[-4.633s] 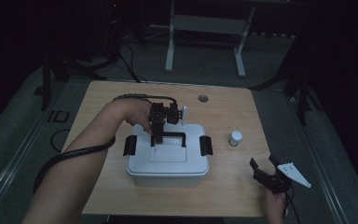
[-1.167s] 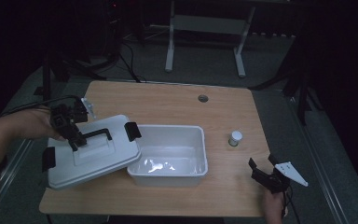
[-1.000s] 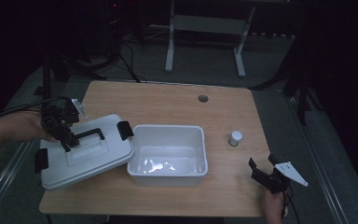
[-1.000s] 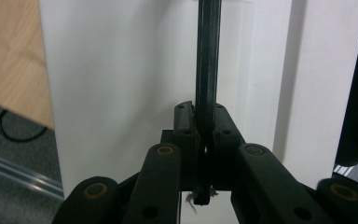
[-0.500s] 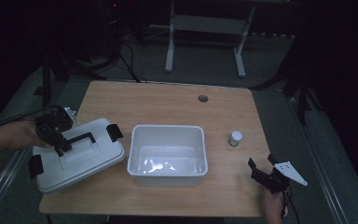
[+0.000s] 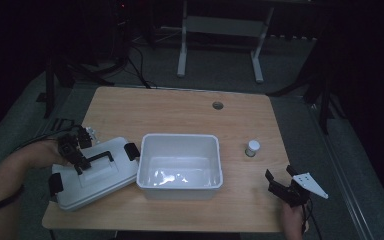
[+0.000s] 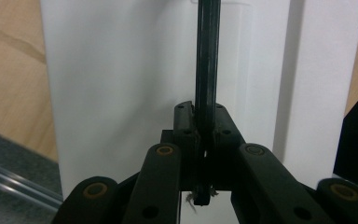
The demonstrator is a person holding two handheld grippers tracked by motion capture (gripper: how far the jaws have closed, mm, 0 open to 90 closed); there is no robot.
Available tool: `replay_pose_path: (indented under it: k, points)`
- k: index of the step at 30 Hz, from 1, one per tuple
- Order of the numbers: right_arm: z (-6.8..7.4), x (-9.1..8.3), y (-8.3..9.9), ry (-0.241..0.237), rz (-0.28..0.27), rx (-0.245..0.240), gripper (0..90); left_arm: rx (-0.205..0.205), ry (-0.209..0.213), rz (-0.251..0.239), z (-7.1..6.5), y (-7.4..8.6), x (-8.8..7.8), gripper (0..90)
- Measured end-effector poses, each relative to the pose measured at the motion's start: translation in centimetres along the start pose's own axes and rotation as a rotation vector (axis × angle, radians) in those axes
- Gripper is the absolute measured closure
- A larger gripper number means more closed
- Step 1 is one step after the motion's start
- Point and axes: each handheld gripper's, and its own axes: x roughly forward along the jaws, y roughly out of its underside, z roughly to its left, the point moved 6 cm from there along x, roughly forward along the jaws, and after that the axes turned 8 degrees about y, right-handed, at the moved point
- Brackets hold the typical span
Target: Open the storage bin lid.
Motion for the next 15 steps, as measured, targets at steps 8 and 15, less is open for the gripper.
replay_pose_path:
  k: [8, 15]
  points:
    - [0.0, 0.0, 0.0, -0.002, 0.000, -0.003, 14.0, -0.016, 0.021, -0.006, 0.7, -0.2, 1.9, 83.6]
    - [0.3, 0.1, 0.0, 0.000, 0.006, -0.017, 14.0, -0.021, 0.040, -0.010, 1.0, 0.0, 3.3, 83.6]
